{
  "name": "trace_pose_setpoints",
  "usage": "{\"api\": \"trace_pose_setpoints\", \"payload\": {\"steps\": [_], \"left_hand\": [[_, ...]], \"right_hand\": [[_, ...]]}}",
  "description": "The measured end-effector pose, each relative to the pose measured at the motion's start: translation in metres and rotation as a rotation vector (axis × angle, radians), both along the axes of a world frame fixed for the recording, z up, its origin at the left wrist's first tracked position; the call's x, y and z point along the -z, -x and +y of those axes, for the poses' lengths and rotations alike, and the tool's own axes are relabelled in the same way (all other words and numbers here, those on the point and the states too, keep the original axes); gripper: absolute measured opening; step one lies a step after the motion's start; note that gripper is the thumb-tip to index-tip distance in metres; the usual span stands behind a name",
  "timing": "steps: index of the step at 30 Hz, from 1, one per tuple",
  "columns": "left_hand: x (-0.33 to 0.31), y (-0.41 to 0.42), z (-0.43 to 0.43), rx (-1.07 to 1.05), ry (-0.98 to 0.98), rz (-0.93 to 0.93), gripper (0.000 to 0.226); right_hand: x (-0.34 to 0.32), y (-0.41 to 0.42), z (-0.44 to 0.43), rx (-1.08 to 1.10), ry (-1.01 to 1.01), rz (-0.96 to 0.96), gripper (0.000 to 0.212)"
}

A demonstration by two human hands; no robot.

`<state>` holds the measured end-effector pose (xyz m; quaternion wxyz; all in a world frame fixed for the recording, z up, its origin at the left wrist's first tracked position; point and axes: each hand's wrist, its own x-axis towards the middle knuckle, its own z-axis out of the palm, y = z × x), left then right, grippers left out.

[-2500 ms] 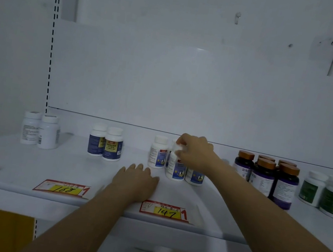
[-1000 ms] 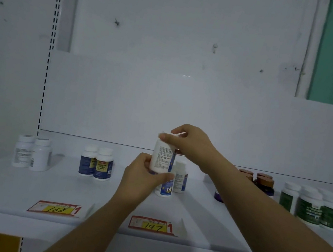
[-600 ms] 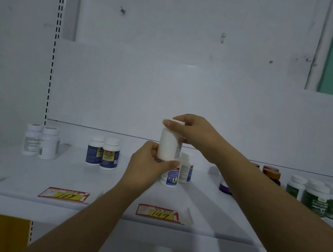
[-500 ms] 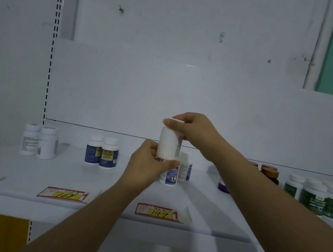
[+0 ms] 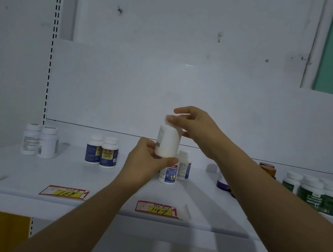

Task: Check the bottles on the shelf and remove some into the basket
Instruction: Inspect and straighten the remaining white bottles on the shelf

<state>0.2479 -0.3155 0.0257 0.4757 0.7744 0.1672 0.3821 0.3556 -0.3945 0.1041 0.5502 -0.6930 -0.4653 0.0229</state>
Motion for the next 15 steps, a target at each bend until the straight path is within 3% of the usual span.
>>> {"api": "trace_pose_setpoints", "payload": {"steps": [3, 6, 11, 15], "left_hand": [[-0.002, 0.005, 0.002, 0.131, 0.03, 0.019, 0.048], [-0.003, 0.006, 0.003, 0.132, -0.005, 0.031, 0.05], [-0.001, -0.001, 0.002, 0.023, -0.01, 0.004, 0.05], [-0.004, -0.003, 0.004, 0.086, 0.039, 0.007, 0.051]], "right_hand": [[0.001, -0.001, -0.004, -0.08, -0.031, 0.047, 0.034], [0.004, -0.002, -0.007, -0.152, -0.045, 0.08, 0.035], [0.006, 0.0, 0.003, -0.009, 0.032, -0.003, 0.056], [0.004, -0.001, 0.005, -0.033, -0.015, 0.026, 0.045]]}}
